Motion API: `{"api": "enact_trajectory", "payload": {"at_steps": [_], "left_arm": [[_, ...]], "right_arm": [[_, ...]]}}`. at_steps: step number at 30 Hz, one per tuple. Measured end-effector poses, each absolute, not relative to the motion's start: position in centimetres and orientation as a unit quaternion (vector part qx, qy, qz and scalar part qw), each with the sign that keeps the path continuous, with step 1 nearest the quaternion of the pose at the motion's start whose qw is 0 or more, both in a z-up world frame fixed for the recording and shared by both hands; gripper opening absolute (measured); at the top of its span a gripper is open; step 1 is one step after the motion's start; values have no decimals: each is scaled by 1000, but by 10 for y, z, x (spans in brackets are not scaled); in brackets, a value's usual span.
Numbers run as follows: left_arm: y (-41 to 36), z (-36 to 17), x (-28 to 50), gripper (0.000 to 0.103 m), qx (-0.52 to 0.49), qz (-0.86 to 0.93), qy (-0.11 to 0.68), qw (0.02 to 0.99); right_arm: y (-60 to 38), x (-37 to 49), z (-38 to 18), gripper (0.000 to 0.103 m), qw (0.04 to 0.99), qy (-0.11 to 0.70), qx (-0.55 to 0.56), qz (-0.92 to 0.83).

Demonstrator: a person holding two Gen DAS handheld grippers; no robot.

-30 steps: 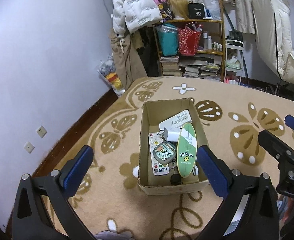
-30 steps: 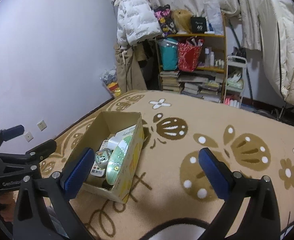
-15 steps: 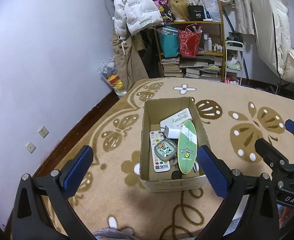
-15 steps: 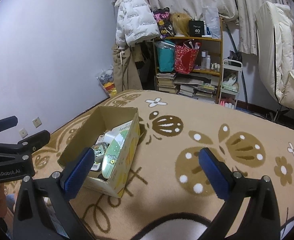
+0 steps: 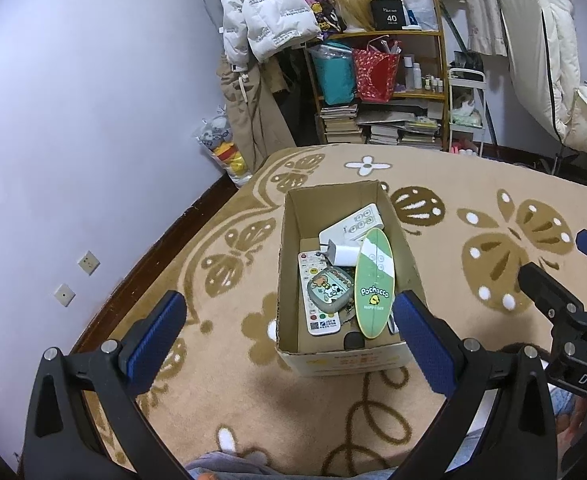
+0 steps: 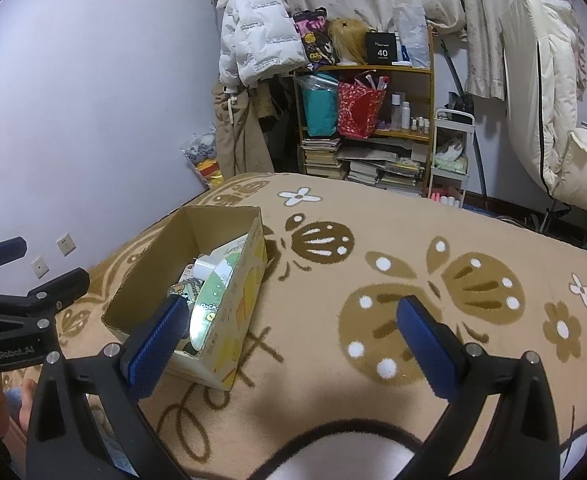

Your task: Organize rigid objects

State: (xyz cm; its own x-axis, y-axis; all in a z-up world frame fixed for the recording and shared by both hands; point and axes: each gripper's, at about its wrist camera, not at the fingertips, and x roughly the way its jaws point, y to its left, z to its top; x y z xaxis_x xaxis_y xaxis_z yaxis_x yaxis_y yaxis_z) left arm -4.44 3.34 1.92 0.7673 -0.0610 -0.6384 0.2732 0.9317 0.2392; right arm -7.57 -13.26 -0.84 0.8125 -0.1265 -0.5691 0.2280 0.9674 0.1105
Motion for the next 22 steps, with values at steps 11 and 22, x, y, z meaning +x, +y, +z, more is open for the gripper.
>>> {"api": "enact_trajectory", "payload": {"at_steps": [11, 22], "left_arm": [[32, 17, -45, 102, 162, -97, 333, 924], [32, 16, -46, 102, 157, -104, 332, 924]], "right_arm": [[-136, -77, -9, 103, 948, 292, 88, -94], [-145, -81, -11, 103, 947, 290, 91, -103]]}}
